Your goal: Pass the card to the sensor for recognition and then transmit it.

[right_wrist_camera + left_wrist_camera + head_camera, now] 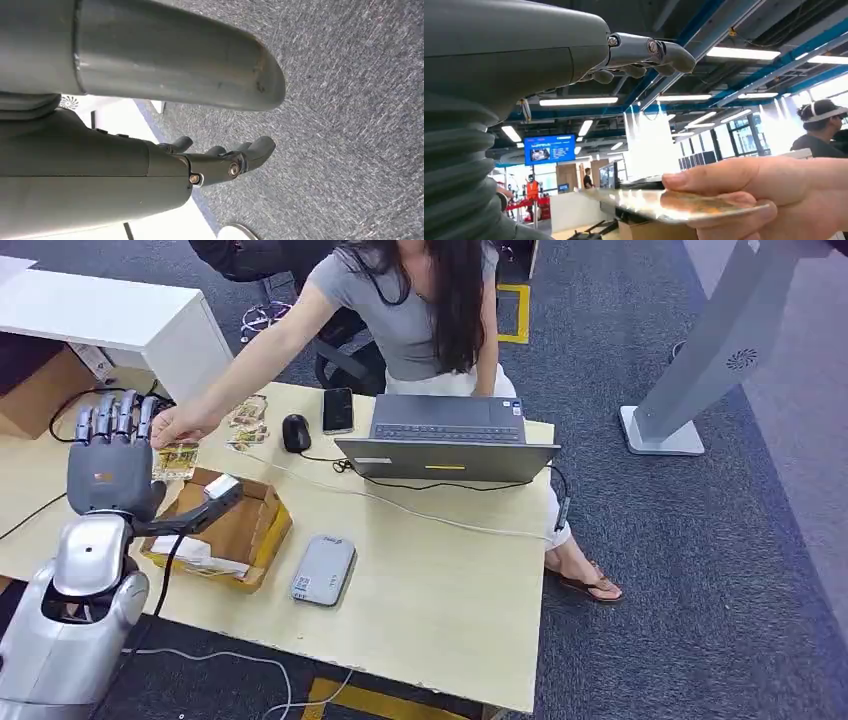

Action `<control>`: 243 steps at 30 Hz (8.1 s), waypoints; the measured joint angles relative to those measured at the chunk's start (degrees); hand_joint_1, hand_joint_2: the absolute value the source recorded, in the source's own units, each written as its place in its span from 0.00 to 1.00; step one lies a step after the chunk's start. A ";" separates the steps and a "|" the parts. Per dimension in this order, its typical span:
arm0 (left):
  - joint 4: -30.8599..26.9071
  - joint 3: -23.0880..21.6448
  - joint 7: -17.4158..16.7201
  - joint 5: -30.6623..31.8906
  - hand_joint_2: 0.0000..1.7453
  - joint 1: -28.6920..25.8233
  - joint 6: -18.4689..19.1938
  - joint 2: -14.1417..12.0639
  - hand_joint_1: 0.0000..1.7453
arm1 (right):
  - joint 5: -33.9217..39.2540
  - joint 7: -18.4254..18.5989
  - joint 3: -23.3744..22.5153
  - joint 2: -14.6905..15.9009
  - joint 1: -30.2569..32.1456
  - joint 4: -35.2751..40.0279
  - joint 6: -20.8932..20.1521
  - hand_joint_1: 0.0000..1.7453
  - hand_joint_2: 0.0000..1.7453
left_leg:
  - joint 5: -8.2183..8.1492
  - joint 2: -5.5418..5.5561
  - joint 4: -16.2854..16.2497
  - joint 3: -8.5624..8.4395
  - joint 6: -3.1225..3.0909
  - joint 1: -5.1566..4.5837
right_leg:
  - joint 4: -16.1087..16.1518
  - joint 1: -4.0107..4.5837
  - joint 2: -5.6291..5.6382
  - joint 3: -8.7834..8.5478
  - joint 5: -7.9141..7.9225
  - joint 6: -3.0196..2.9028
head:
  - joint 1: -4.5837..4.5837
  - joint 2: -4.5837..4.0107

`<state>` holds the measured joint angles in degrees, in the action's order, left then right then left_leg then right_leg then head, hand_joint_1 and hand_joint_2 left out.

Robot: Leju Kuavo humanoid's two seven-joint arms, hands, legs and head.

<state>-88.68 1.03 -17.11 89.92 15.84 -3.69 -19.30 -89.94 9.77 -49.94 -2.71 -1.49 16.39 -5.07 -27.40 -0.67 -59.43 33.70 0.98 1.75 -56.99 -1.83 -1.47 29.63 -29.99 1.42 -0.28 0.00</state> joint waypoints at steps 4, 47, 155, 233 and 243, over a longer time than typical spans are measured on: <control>0.72 -0.05 0.02 0.00 1.00 -0.01 -0.04 0.17 0.00 | 0.00 0.00 0.00 0.02 0.02 -0.07 0.02 0.00 0.00 | 0.00 0.00 0.00 0.00 0.00 0.00 | 0.00 0.00 0.00 0.00 0.00 0.00 | 0.00 0.00; 3.46 -0.20 5.90 0.04 1.00 0.01 -0.55 1.53 1.00 | 0.00 -1.03 1.29 0.35 0.11 -0.37 0.44 0.00 0.00 | 0.00 -0.04 0.00 0.00 0.00 0.00 | 0.00 0.00 0.04 0.01 0.00 0.00 | 0.00 0.00; 18.18 -4.00 18.64 -0.09 1.00 -6.40 -4.98 19.69 1.00 | 0.00 -4.68 1.44 -0.46 0.31 -1.46 2.67 0.00 0.00 | 0.04 0.04 -0.01 -0.01 -0.01 0.00 | 0.00 0.00 -0.04 -0.03 0.01 0.01 | 0.00 0.00; 6.49 1.31 14.29 0.04 1.00 9.82 -1.81 11.48 0.00 | 0.00 -6.01 2.80 0.24 0.60 -2.01 3.26 0.00 0.00 | 0.12 0.01 -0.01 0.06 -0.02 0.00 | -0.04 0.00 0.00 0.04 0.06 0.01 | 0.00 0.00; 1.61 1.29 17.46 -3.36 1.00 5.87 1.87 13.35 0.00 | 0.22 -5.86 2.82 0.33 0.64 -2.03 3.36 0.00 0.00 | 0.10 -0.01 0.00 0.06 -0.03 -0.01 | -0.04 0.00 0.01 0.00 0.06 0.01 | -0.02 0.00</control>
<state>-87.07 2.32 0.35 86.56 21.70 -1.82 -5.95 -89.72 3.91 -47.12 -2.38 -0.86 14.36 -1.71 -27.29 -0.68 -59.43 33.75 0.96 1.74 -57.02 -1.83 -1.46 29.63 -29.93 1.43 -0.31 0.00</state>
